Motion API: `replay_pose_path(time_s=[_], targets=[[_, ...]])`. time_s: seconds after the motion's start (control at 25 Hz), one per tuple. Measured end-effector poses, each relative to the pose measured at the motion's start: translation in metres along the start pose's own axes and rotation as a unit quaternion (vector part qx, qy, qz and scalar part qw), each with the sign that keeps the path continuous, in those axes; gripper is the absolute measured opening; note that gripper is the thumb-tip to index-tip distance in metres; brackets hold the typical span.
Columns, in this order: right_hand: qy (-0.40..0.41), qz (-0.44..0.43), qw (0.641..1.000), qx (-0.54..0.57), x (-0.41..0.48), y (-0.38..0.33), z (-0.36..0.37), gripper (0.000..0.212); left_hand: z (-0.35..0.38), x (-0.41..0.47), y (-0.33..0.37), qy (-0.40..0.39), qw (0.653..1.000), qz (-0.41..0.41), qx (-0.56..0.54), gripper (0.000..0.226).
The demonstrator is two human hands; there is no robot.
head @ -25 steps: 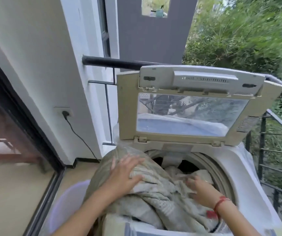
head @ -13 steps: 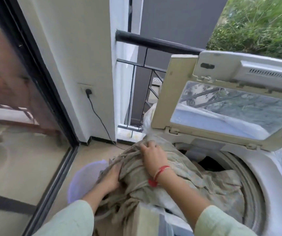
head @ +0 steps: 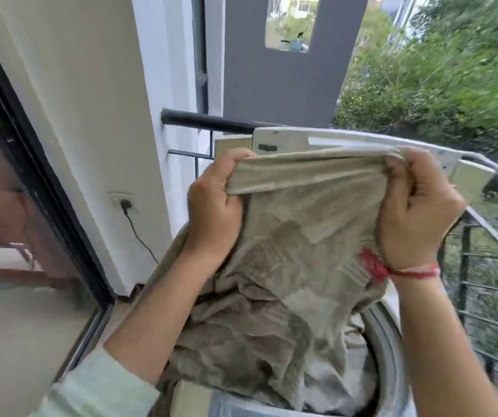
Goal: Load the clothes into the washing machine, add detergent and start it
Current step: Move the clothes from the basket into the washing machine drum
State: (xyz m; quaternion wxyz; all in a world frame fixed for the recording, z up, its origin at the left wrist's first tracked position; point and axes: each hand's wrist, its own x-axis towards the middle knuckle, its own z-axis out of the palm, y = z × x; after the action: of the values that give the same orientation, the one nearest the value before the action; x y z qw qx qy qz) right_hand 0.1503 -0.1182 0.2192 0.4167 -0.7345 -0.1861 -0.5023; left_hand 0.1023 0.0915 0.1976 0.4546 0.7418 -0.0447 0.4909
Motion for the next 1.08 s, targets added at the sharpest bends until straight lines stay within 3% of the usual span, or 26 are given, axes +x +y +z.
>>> replay_pose_path(time_s=[0.08,0.12,0.16,0.2,0.24,0.28,0.32,0.36,0.4,0.44,0.48,0.52,0.56,0.6,0.64,0.68,0.76,0.8,0.88,0.92,0.96,1.0,1.08], targets=[[0.076,0.062,0.993,-0.067,0.016,0.045,-0.039,0.026,0.070,-0.008,0.021,-0.097,0.994,0.049,0.015,0.042],[0.080,0.102,0.986,-0.108,0.003,0.067,-0.048,0.026,0.102,-0.027,0.015,-0.193,0.978,0.051,0.059,0.045],[0.052,0.142,0.976,-0.156,-0.022,0.094,-0.051,0.025,0.128,-0.053,-0.003,-0.317,0.940,0.036,0.124,0.049],[-0.036,0.168,0.964,-0.202,-0.046,0.111,-0.049,0.023,0.142,-0.081,-0.028,-0.448,0.871,0.001,0.200,0.051],[-0.205,0.201,0.923,-0.256,-0.094,0.139,-0.046,0.022,0.144,-0.110,-0.054,-0.566,0.778,-0.049,0.269,0.049],[-0.413,0.238,0.835,-0.276,-0.138,0.154,-0.039,0.025,0.135,-0.134,-0.076,-0.654,0.685,-0.084,0.310,0.046],[-0.570,0.258,0.719,-0.303,-0.181,0.164,-0.034,0.038,0.119,-0.153,-0.092,-0.704,0.632,-0.099,0.308,0.043],[-0.669,0.226,0.632,-0.320,-0.214,0.164,-0.036,0.059,0.096,-0.165,-0.103,-0.712,0.641,-0.105,0.267,0.040],[-0.743,0.200,0.573,-0.282,-0.242,0.164,-0.027,0.069,0.071,-0.165,-0.110,-0.675,0.703,-0.110,0.193,0.039],[-0.788,0.210,0.522,-0.250,-0.243,0.148,-0.013,0.060,0.041,-0.158,-0.113,-0.601,0.781,-0.131,0.109,0.038],[-0.787,0.177,0.541,-0.238,-0.226,0.124,0.010,0.046,0.007,-0.144,-0.113,-0.518,0.840,-0.153,0.052,0.038],[-0.746,0.166,0.608,-0.216,-0.207,0.100,0.035,0.040,-0.029,-0.131,-0.121,-0.441,0.883,-0.157,0.039,0.042],[-0.678,0.160,0.695,-0.178,-0.189,0.073,0.060,0.039,-0.068,-0.125,-0.139,-0.394,0.904,-0.156,0.058,0.053],[-0.614,0.156,0.765,-0.115,-0.167,0.037,0.090,0.045,-0.104,-0.123,-0.160,-0.386,0.900,-0.176,0.097,0.071],[-0.594,0.134,0.790,-0.072,-0.164,0.014,0.117,0.058,-0.138,-0.131,-0.189,-0.416,0.867,-0.229,0.153,0.095],[-0.630,0.072,0.770,-0.064,-0.160,-0.017,0.149,0.072,-0.162,-0.144,-0.216,-0.468,0.808,-0.277,0.227,0.116],[-0.753,-0.014,0.640,-0.152,-0.197,-0.057,0.204,0.083,-0.181,-0.181,-0.253,-0.563,0.681,-0.354,0.306,0.130],[-0.787,-0.047,0.577,-0.213,-0.221,-0.065,0.226,0.076,-0.179,-0.201,-0.267,-0.582,0.661,-0.367,0.299,0.125],[-0.799,-0.122,0.500,-0.311,-0.256,-0.073,0.245,0.054,-0.170,-0.226,-0.283,-0.558,0.685,-0.390,0.260,0.117],[-0.784,-0.154,0.505,-0.326,-0.263,-0.072,0.242,0.044,-0.163,-0.232,-0.284,-0.530,0.703,-0.406,0.243,0.116],[-0.761,-0.173,0.540,-0.315,-0.263,-0.069,0.233,0.036,-0.155,-0.236,-0.284,-0.500,0.718,-0.424,0.232,0.112],[-0.735,-0.178,0.592,-0.280,-0.259,-0.065,0.221,0.031,-0.148,-0.235,-0.280,-0.479,0.735,-0.431,0.210,0.100],[-0.685,-0.097,0.705,-0.159,-0.233,-0.052,0.182,0.034,-0.135,-0.220,-0.249,-0.405,0.809,-0.399,0.147,0.065]])
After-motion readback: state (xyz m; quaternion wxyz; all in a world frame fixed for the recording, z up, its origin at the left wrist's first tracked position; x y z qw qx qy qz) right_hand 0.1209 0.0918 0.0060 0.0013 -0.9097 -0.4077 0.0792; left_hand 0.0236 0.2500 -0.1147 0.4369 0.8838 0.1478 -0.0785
